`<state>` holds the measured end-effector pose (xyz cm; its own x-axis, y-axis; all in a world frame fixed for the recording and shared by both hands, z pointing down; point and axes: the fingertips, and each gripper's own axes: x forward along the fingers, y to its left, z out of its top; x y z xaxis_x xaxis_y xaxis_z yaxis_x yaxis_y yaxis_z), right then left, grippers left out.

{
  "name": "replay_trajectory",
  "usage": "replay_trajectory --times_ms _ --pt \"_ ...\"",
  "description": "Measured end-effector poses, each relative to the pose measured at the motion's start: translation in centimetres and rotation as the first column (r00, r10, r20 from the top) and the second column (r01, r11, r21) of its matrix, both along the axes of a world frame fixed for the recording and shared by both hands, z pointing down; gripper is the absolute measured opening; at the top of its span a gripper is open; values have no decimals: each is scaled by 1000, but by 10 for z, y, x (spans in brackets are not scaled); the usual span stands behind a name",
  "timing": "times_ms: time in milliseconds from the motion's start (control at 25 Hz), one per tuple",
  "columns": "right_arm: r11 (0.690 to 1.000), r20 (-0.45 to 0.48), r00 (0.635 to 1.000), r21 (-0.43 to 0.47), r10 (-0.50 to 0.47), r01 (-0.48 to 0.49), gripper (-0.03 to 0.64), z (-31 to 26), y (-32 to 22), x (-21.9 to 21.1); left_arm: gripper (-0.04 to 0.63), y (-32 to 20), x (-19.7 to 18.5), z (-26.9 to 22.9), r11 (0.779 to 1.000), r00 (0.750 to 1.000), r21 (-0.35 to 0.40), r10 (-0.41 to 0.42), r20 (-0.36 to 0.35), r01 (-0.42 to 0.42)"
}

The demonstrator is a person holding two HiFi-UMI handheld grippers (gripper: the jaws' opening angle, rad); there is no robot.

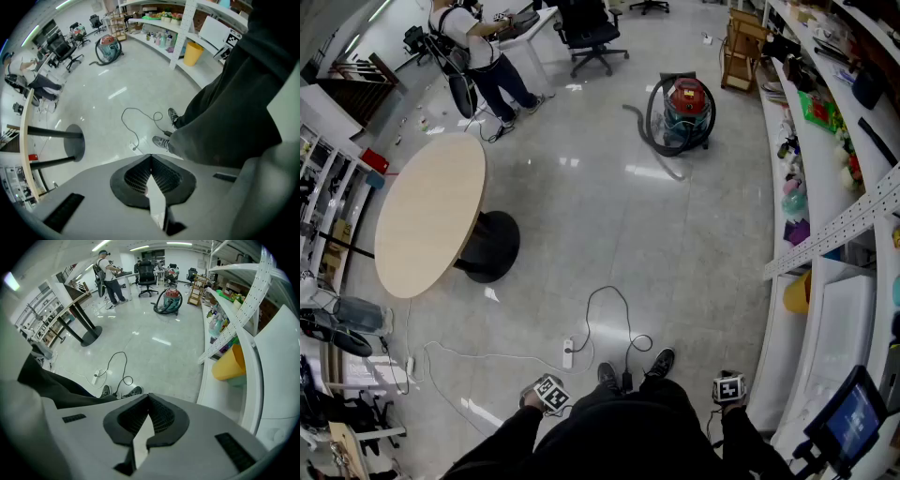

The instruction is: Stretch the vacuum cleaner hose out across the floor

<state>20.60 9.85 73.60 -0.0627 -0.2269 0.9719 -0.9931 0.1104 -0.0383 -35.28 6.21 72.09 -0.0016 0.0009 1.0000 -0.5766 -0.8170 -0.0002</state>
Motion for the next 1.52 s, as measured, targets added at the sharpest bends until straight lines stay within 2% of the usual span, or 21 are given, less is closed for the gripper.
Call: replay_trajectory --times_ms 160,240,320,400,520,680,800,880,1040,1120,1200,1240,1280,1320,1360,1400,1480,1520 --pt "999 16 1000 -16 -27 27 14 4 20 -52 17 19 -34 7 996 996 25 -88 -6 88" --pt "997 1 997 5 -75 75 14 -5 13 -79 17 19 -43 8 989 989 40 -140 -50 142" --pt "993 -15 993 31 -113 113 14 -17 6 -106 17 34 -46 16 987 982 18 -159 -100 161" --pt "991 -17 992 41 -124 124 14 -28 7 -132 17 61 -45 28 993 984 -32 -115 -133 112" --pt "988 -27 988 41 -151 152 14 -39 13 -165 17 89 -52 44 995 989 -97 -3 -150 -12" --pt "987 -54 988 68 -141 145 14 -48 22 -181 17 84 -81 54 986 990 -124 99 -102 -111" --pt "993 -66 996 95 -64 70 14 -44 21 -163 17 50 -106 52 984 991 -112 135 -22 -136" --pt "996 -73 997 86 -31 37 14 -39 21 -139 17 19 -106 43 992 995 -74 99 8 -98" --pt "995 -90 996 103 -3 12 14 -29 8 -74 17 -41 -56 13 999 1000 43 17 -6 -17" --pt "993 -94 996 119 10 2 14 -27 3 -44 17 -67 -18 -7 994 999 113 15 -41 -11" --pt "994 -80 996 109 33 -24 14 -27 7 -23 17 -80 22 -26 986 991 159 -24 -131 45" --pt "997 -41 997 59 61 -58 14 -25 17 -19 17 -84 42 -33 981 979 171 -63 -191 97" --pt "994 24 994 -28 111 -110 14 -21 34 -22 17 -88 59 -39 973 964 178 -104 -244 150" --pt "980 83 982 -117 171 -161 14 -16 50 -25 17 -91 70 -43 964 951 183 -135 -280 191" --pt "969 101 973 -155 208 -191 14 -13 58 -20 17 -93 76 -45 959 944 187 -154 -293 214" --pt "976 63 978 -107 199 -192 14 -12 50 -2 17 -94 77 -45 958 945 185 -162 -286 220" --pt "987 -66 987 66 148 -143 14 -13 20 39 17 -91 67 -41 965 960 157 -170 -224 208" --pt "985 -73 986 90 152 -145 14 -11 16 45 17 -88 60 -37 969 965 135 -177 -191 205"
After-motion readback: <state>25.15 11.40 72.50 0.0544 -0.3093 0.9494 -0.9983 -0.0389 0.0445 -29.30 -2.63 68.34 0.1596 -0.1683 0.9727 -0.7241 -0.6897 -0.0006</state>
